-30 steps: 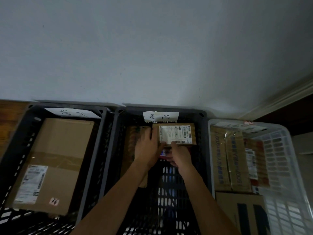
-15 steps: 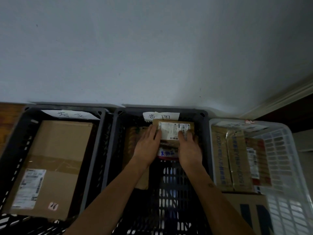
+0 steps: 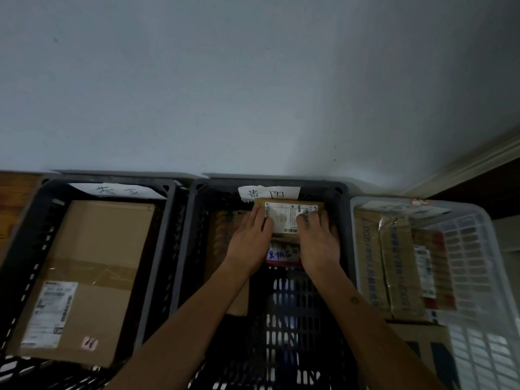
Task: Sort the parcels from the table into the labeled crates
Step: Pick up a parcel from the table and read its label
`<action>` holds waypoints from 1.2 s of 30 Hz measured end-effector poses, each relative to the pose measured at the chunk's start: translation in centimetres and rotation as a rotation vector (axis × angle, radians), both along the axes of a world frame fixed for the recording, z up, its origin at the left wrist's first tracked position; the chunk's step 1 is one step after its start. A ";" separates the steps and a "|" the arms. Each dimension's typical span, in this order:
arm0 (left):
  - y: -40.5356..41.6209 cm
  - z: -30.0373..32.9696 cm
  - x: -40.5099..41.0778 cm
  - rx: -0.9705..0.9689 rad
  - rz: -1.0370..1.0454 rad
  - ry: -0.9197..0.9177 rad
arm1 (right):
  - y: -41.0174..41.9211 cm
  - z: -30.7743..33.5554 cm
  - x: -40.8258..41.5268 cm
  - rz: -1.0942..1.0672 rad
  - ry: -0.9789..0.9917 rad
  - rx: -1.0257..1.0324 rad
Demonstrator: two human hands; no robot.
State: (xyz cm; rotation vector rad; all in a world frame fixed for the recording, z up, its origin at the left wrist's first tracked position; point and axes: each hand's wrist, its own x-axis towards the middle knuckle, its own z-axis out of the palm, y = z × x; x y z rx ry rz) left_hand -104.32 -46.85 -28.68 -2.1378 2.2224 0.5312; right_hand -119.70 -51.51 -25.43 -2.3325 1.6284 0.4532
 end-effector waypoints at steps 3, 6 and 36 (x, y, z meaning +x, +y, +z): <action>0.9 0.0 -0.1 -0.016 -0.049 -0.064 | 0.3 0.1 -0.2 0.014 -0.019 -0.014; 1.3 -0.3 -0.3 0.002 -0.050 -0.087 | 0.2 0.3 -0.2 0.026 -0.020 0.021; 5.3 24.5 -0.8 -0.082 0.140 -0.126 | 1.2 22.2 -3.9 0.095 -0.252 0.000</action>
